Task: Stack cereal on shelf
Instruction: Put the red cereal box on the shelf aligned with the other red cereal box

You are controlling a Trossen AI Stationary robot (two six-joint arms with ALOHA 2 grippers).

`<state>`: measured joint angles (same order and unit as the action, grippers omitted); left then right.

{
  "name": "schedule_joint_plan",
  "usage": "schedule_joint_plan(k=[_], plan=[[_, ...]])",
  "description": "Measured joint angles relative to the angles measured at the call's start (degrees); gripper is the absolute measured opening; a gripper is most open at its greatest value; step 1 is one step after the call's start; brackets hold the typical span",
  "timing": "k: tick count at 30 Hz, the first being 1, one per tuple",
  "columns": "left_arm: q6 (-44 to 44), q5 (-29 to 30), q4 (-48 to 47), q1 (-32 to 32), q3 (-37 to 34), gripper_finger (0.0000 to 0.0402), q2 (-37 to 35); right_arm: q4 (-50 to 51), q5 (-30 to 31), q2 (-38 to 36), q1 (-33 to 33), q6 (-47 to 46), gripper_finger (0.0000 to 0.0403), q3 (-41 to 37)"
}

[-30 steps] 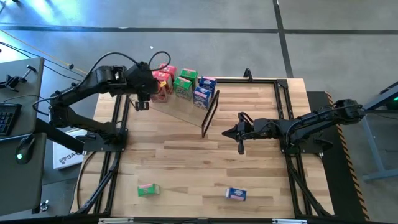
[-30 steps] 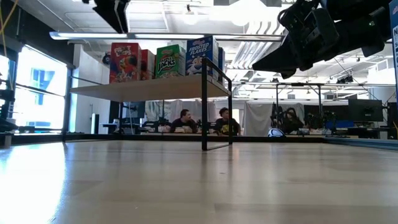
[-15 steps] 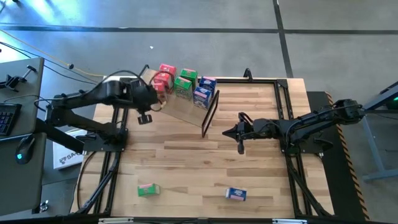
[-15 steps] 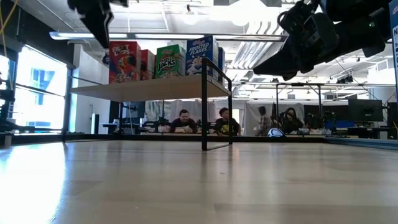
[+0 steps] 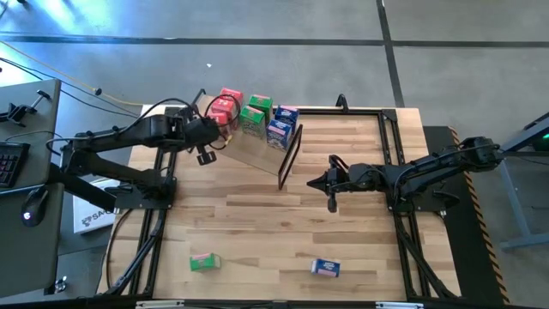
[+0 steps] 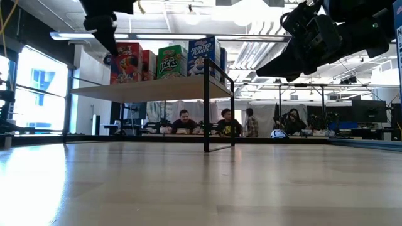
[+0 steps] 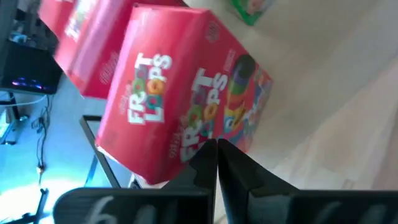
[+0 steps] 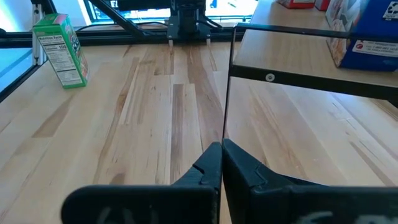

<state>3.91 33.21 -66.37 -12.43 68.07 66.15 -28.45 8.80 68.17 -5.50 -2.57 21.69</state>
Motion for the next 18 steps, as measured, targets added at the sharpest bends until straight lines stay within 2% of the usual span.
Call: schedule_joint_plan(k=[9, 18], plan=[[2.3, 0.8, 3.5, -3.0, 0.0, 0.0005, 0.0, 0.0, 0.0, 0.0, 0.0, 0.0, 0.0001, 0.0], [2.8, 0.3, 3.5, -1.7, 0.0, 0.0005, -1.3, 0.0, -0.1, 0.0, 0.0, 0.0, 0.0001, 0.0]])
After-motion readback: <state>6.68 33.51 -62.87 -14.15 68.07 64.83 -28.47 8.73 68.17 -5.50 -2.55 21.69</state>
